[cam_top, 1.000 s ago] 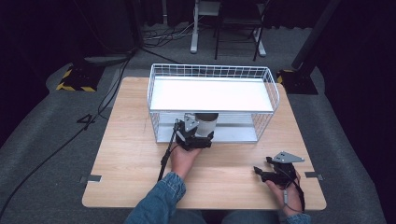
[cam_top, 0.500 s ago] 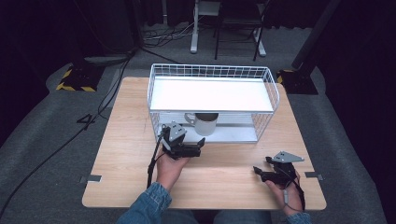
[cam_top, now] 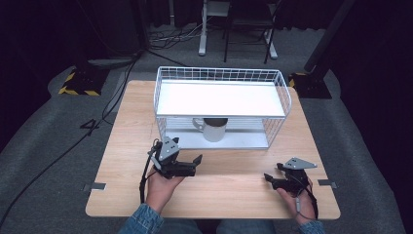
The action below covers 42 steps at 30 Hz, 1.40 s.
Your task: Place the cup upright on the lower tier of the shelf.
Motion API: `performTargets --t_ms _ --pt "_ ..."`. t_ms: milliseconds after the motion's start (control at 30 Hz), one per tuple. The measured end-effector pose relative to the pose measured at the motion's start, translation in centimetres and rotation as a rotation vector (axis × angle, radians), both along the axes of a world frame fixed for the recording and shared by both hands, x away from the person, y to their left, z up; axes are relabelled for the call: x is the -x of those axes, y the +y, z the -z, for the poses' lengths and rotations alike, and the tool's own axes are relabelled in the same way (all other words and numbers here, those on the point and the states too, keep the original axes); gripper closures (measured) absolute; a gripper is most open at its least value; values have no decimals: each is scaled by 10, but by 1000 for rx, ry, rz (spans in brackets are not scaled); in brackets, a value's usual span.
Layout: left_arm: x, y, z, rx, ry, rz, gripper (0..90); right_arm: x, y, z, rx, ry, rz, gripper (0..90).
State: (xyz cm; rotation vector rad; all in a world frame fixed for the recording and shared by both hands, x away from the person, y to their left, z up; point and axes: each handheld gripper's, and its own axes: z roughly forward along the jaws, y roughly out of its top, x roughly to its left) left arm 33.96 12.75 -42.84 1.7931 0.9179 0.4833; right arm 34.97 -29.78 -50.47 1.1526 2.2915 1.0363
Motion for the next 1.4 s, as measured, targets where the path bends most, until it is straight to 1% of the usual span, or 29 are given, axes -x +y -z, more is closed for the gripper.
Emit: performTargets --t_ms 67,100,167,200,267,400,467,500,567,667,833,900,1033,1133,1233,1400 --pt "3 5 -1 -23 -11 4 0 0 0 0 0 0 0 276" --pt "5 7 -1 -28 -13 0 0 0 0 0 0 0 0 276" --pt "8 13 -3 -45 -18 9 0 0 0 0 0 -1 0 276" --pt "10 16 -2 -37 -11 14 0 0 0 0 1 -1 0 276" --pt "12 23 -2 -36 1 22 0 0 0 0 1 -2 0 276" --pt "18 36 1 -31 10 11 0 0 0 0 1 -2 0 276" --pt "21 43 3 -11 16 1 0 0 0 0 1 -2 0 276" --pt "23 47 4 3 25 -1 0 0 0 0 1 -2 0 276" --pt "25 54 6 6 36 -10 0 0 0 0 1 -1 0 276" --pt "26 65 10 -24 81 -11 0 0 0 0 0 -1 0 276" --pt "28 80 24 -52 147 -27 0 0 0 0 1 -2 0 276" --pt "29 86 28 -56 164 -41 0 0 0 0 1 -2 0 276" --pt "28 94 35 -74 180 -70 0 0 0 0 2 -2 0 276" --pt "28 99 40 -87 207 -86 0 0 0 0 1 -2 -1 276" --pt "28 103 45 -111 226 -87 0 0 0 0 2 -3 -2 276" --pt "28 108 52 -124 261 -101 0 0 0 0 2 -3 -3 276"
